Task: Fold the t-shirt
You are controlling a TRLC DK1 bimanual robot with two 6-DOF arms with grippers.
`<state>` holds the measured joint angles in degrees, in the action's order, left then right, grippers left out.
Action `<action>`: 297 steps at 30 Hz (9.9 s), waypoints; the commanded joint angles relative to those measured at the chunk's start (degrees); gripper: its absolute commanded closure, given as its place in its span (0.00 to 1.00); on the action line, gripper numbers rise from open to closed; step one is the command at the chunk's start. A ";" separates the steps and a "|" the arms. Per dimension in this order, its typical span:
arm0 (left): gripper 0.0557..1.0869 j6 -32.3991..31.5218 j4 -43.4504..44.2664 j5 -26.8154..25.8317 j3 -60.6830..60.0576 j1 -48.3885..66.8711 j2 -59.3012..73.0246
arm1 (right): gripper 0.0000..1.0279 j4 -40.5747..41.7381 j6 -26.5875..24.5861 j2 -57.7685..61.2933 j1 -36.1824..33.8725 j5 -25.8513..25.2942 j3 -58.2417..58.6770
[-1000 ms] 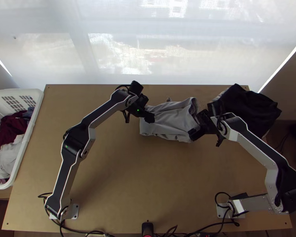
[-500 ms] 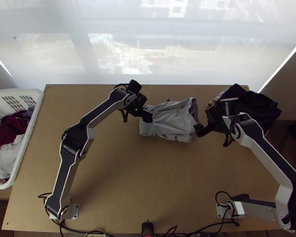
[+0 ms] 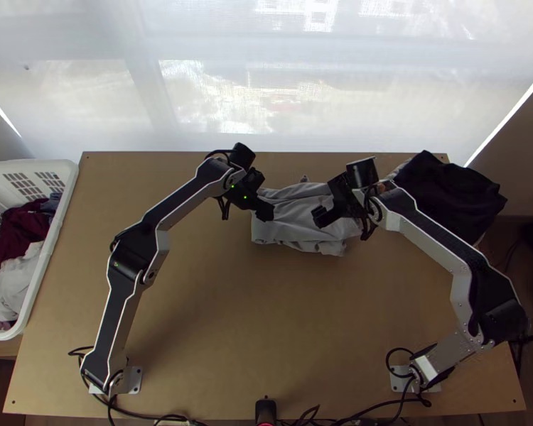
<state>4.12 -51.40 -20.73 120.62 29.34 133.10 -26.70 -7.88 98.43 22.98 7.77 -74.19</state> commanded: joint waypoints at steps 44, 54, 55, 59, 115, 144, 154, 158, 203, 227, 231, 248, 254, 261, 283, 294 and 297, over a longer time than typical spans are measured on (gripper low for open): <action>0.05 -1.40 -4.15 1.48 -14.80 -11.33 -30.18 | 0.05 36.89 -33.52 -16.25 12.09 -0.56 39.39; 0.05 -0.96 -3.97 1.40 -17.17 -12.56 -31.76 | 0.05 45.33 -38.97 -8.26 11.12 -1.79 39.04; 0.05 -0.96 -3.97 1.40 -17.35 -12.56 -31.85 | 0.05 45.86 -39.58 -7.03 10.86 -2.15 38.25; 0.05 -0.96 -3.80 1.40 -18.31 -12.64 -32.38 | 0.05 48.32 -40.90 -2.72 10.59 -3.82 36.31; 0.05 -1.92 -3.54 1.66 -39.49 -22.22 -54.08 | 0.97 36.81 -20.25 -24.60 -32.47 -5.13 7.22; 0.05 -1.92 -8.11 1.57 -46.17 -29.17 -66.04 | 0.97 42.87 -26.13 -12.48 -43.90 6.91 24.45; 0.05 -1.40 -8.90 1.57 -48.46 -31.01 -68.59 | 0.97 43.40 -27.19 -4.30 -44.87 4.97 27.17; 0.05 -1.75 -8.54 1.48 -49.78 -30.92 -68.94 | 0.78 43.31 -28.68 -3.16 -45.48 4.89 27.79; 0.05 -1.22 -18.21 2.54 -55.31 -33.65 -80.10 | 0.05 40.76 -11.63 15.12 -41.09 5.59 9.24; 0.05 -1.13 -11.88 3.42 -54.88 -33.65 -82.82 | 0.05 33.73 -5.04 -7.11 -39.59 7.08 4.50; 0.05 -1.13 -7.75 8.87 -55.31 -33.65 -84.32 | 0.05 33.11 -0.21 -15.38 -36.43 6.91 6.25; 0.05 -3.77 12.90 15.37 -73.07 -35.41 -102.25 | 0.05 35.14 4.80 -59.15 -15.07 -10.67 45.01; 0.05 -2.10 20.20 17.04 -83.62 -35.32 -115.87 | 0.05 36.28 0.15 -81.73 -8.92 -16.30 62.86; 0.05 -0.25 22.57 17.13 -96.71 -36.81 -133.27 | 0.05 28.63 -3.81 -98.78 -10.06 -18.76 68.48; 0.05 0.27 19.67 17.13 -106.12 -36.37 -133.27 | 0.05 14.83 8.93 -98.61 -0.48 -18.40 68.66; 0.05 0.36 19.67 17.13 -106.12 -36.37 -133.27 | 0.05 14.83 8.93 -98.61 -0.48 -18.40 68.66; 0.05 0.27 19.67 17.13 -106.12 -36.37 -133.27 | 0.05 14.83 8.93 -98.61 -0.48 -18.40 68.66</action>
<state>4.40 -31.64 -3.57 14.55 -7.01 -0.16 -11.70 0.89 -0.16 22.46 -10.66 -5.54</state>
